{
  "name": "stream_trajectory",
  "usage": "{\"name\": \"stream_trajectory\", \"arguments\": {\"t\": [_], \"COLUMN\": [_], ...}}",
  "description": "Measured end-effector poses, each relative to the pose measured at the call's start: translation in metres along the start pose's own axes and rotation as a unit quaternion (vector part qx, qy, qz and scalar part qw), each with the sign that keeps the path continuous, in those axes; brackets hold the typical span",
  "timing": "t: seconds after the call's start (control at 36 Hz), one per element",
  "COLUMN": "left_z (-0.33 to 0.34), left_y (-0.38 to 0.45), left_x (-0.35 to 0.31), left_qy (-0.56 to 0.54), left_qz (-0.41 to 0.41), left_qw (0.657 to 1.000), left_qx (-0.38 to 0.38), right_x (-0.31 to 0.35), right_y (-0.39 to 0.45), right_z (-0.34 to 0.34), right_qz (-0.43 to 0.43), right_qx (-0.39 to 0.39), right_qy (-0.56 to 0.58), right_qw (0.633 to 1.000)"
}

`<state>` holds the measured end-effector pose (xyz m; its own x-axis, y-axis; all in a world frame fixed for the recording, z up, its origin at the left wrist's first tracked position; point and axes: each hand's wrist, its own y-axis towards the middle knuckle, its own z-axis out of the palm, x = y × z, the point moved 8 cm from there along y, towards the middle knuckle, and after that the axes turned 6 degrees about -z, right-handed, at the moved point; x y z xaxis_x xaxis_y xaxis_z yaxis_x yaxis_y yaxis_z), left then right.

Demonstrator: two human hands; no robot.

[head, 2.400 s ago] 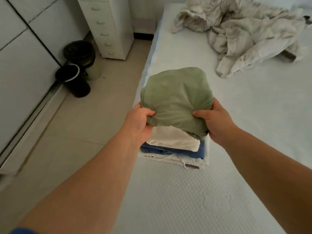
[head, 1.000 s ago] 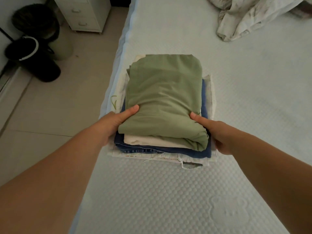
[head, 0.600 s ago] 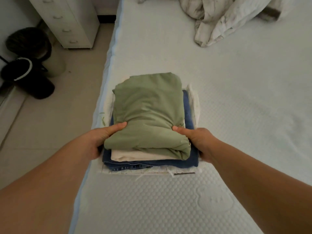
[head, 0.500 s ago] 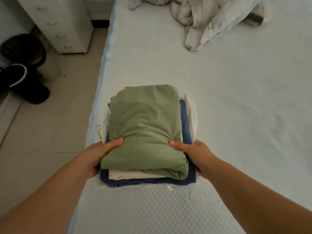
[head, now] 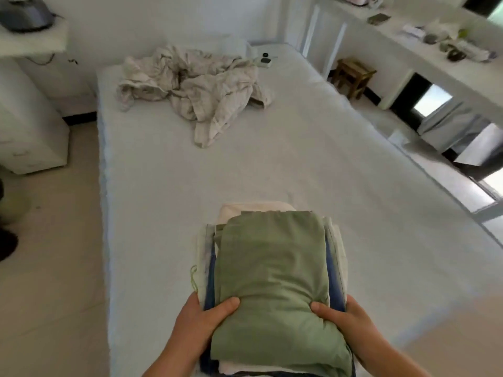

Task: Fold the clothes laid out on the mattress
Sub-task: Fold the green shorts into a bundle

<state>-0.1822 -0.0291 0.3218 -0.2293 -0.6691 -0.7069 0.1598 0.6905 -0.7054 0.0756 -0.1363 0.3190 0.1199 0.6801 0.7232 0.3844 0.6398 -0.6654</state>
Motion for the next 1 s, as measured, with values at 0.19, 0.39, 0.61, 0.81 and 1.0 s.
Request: {"name": "stream_trajectory", "arguments": {"t": [0.19, 0.39, 0.61, 0.81, 1.0], "left_z": [0.092, 0.202, 0.398, 0.546, 0.644], "left_y": [-0.069, -0.096, -0.120, -0.131, -0.107], "left_x": [-0.041, -0.044, -0.029, -0.020, -0.044], "left_qy": [0.085, 0.146, 0.222, 0.252, 0.277], "left_qz": [0.014, 0.012, -0.002, -0.024, -0.021], "left_qw": [0.991, 0.976, 0.957, 0.941, 0.936], "left_qx": [0.104, 0.163, 0.189, 0.226, 0.216], "right_x": [-0.015, -0.047, -0.111, -0.136, -0.133], "right_y": [-0.089, -0.123, -0.137, -0.138, -0.093], "right_z": [-0.098, -0.194, -0.368, -0.505, -0.588], "right_qz": [-0.006, -0.053, -0.005, 0.016, 0.028], "right_qx": [-0.085, -0.150, -0.223, -0.251, -0.244], "right_qy": [0.109, 0.187, 0.195, 0.174, 0.188], "right_qw": [0.990, 0.969, 0.955, 0.952, 0.951]}}
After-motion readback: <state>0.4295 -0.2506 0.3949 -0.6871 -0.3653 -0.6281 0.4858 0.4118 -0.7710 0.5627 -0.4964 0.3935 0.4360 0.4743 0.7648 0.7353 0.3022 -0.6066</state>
